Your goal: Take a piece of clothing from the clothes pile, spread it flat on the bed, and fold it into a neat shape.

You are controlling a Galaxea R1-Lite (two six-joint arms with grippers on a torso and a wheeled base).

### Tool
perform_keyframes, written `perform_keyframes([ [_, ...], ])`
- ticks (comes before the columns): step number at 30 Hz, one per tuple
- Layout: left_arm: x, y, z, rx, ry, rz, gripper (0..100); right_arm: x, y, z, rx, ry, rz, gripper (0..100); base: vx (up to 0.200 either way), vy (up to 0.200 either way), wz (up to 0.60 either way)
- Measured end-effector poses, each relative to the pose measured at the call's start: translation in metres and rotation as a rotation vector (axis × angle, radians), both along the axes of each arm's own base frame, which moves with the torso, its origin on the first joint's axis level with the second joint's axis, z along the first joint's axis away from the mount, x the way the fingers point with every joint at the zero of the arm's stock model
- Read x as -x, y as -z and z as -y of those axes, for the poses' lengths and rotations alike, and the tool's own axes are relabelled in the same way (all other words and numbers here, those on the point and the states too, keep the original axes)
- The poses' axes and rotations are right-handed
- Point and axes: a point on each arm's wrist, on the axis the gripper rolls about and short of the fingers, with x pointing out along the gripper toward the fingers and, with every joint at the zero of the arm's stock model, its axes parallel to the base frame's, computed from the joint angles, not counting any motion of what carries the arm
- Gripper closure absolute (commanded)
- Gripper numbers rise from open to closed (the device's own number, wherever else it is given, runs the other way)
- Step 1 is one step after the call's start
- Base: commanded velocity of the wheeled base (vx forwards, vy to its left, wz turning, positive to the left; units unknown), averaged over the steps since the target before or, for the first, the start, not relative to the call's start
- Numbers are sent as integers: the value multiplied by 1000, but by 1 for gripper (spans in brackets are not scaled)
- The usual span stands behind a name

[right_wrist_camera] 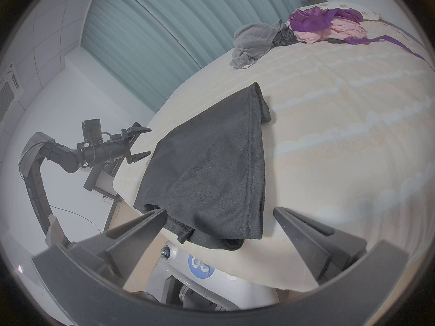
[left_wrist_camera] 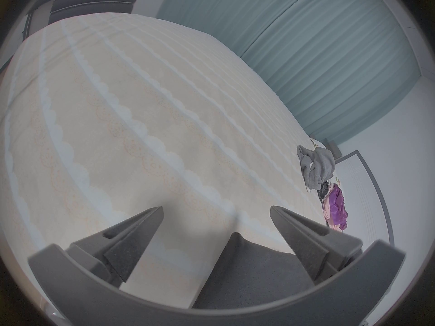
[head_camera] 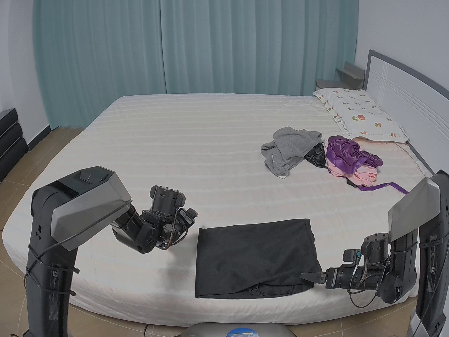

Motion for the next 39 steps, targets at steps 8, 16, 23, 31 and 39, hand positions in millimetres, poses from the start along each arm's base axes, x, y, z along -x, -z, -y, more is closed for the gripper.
perform_keyframes([
  [8,0,-1,0,0,-1,1,0,3,3,1,15,-9,-8,100,0,0,0],
  [16,0,-1,0,-2,0,1,0,12,-2,14,51,1,-12,100,0,0,0],
  [23,0,0,0,-2,-1,1,0,12,-8,17,37,9,5,100,0,0,0],
  [31,0,-1,0,-2,-1,2,0,15,-20,24,-11,-6,28,100,0,0,0],
  [39,0,-1,0,-1,0,2,0,16,-20,28,9,-9,41,0,0,0,0],
])
